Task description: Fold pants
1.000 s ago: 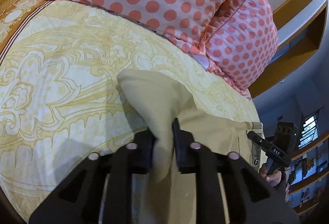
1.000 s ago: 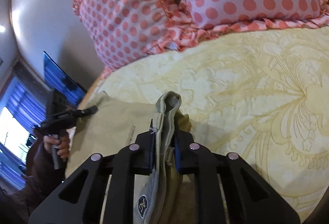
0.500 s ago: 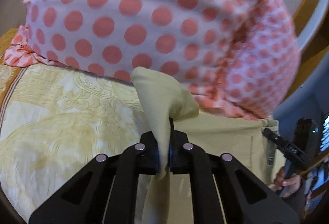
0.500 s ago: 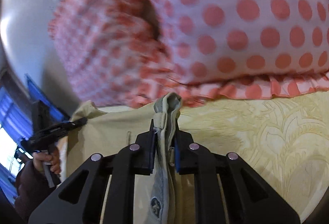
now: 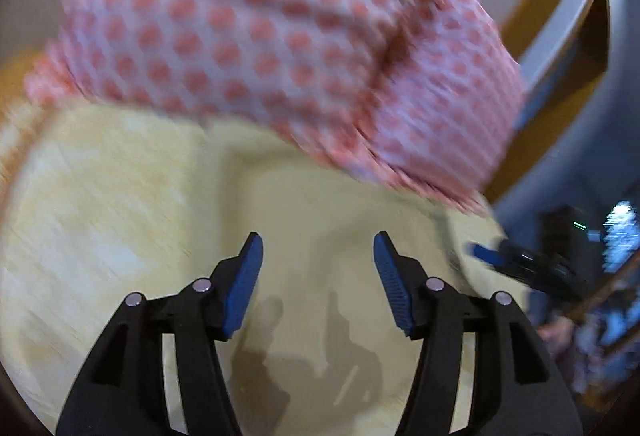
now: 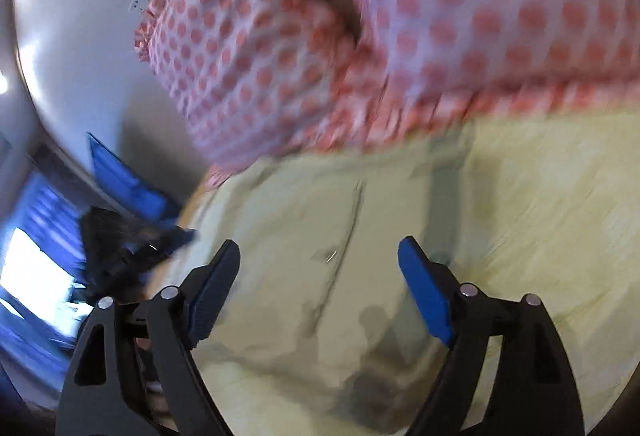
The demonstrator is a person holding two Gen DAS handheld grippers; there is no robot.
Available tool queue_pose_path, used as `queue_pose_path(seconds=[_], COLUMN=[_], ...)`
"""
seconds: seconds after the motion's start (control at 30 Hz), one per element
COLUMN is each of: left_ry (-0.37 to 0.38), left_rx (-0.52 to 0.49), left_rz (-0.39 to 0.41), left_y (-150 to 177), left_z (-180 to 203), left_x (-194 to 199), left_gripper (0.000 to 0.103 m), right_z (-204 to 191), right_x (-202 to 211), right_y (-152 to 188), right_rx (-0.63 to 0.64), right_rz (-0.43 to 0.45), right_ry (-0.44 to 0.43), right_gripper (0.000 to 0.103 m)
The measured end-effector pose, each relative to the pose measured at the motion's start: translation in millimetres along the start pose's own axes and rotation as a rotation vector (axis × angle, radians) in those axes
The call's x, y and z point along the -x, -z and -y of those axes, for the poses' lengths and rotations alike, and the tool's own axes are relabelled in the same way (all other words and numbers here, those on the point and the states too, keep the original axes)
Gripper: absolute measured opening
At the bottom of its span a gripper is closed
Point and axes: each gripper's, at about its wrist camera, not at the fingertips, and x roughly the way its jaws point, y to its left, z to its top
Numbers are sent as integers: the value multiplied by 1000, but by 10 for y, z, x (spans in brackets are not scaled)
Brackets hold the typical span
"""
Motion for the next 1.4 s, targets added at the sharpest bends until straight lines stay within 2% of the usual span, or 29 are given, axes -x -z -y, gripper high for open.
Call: queue_pose_path(seconds=[0.03,0.07,0.1,0.13,0.2,0.23,0.27,0.3,0.33,0.4,0.47,0.53,0.57,0.6,0.63,0.7,0.83,0.97,1.1,1.23,1.4], left_ry=[22,23,6,-14,-6,-31,-67,-112,-165,-212,-285,-378,-444,-484,-555,-622,-580,-581,-581,-576,-582], left_rx=[33,60,87,115,120,111,97,72,17,-60,-148,-210,-236,-250,-272,-284,-226,-218,-250,-263,-259], left_rz=[-55,-95,-125,-145,-118,-118,-106,-88,-48,11,95,157,176,182,186,174,145,137,160,205,221], left_y=[61,96,134,168,178,162,175,197,270,434,696,1058,1252,1358,1537,1748,1958,2059,2138,2207,2224], left_z=[-27,-75,-135,-216,-253,-234,-189,-132,-17,105,284,407,474,498,541,561,478,439,481,483,490], left_x=[-123,-229,-316,-405,-417,-410,-369,-308,-169,69,351,590,647,668,670,651,654,644,633,643,645], left_gripper=[58,58,57,51,46,45,49,53,60,67,87,99,101,101,101,101,101,101,101,101,101], right_z=[69,157,278,326,344,290,199,21,-115,-426,-739,-905,-966,-1029,-1053,-1080,-1045,-1054,-1021,-1027,-1022], right_x=[-98,-176,-229,-217,-203,-187,-161,-110,-66,46,130,111,89,49,34,-28,-76,-93,-45,-53,-46], right_y=[25,45,65,67,70,77,103,170,245,505,870,1175,1332,1515,1660,1860,2029,2129,2205,2259,2266], right_rx=[-53,-103,-158,-179,-206,-187,-154,-89,-33,94,222,306,341,376,395,413,381,376,329,357,363], right_rz=[-40,-69,-73,-50,-33,-29,-21,-6,6,40,93,120,128,133,134,147,164,163,200,232,244], right_ry=[-5,28,35,15,26,59,111,199,246,317,447,559,602,622,630,658,682,674,651,650,645], right_gripper=[87,87,86,86,86,86,87,88,92,99,102,102,102,102,102,102,102,102,102,102,102])
